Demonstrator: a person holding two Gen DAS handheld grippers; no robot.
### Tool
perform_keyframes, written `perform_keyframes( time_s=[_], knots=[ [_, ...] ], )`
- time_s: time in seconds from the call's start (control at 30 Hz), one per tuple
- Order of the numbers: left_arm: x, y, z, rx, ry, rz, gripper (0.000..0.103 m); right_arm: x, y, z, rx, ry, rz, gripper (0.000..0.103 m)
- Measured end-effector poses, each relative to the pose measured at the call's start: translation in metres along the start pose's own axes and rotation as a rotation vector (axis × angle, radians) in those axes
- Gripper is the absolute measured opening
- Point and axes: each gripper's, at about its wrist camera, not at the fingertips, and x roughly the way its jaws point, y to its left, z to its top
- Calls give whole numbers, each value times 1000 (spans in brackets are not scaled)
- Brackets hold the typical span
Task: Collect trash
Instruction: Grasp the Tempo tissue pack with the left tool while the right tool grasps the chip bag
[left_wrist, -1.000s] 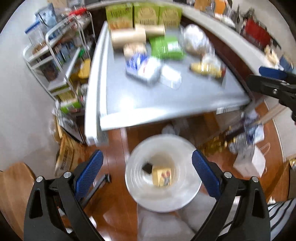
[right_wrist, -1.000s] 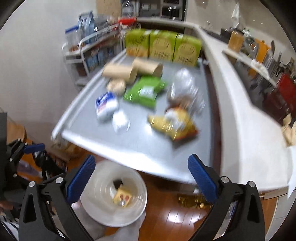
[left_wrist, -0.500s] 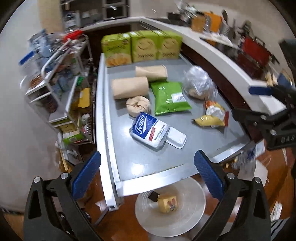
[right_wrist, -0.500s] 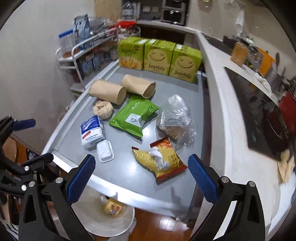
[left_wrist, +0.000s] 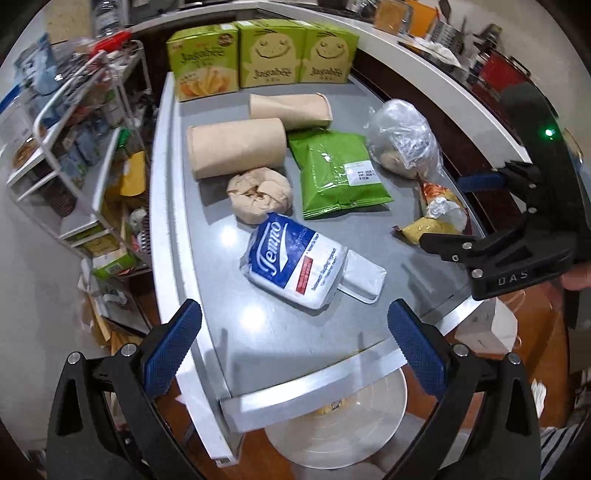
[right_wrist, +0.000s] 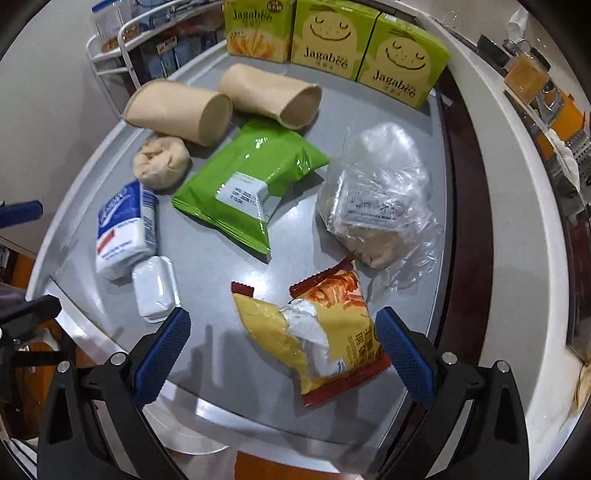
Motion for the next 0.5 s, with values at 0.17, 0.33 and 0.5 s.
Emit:
perform_keyframes(
  time_s=[0.17,0.33,0.5],
  knots=[
    [23,0,13,79,52,-9,101,7,-4,0,-2,31,24,98],
    [44,3,25,92,84,-18,101,16,-14,-2,66,54,72,98],
    [61,6,31,80,96,-77,101,11,-24,-5,168,38,191,98]
  ],
)
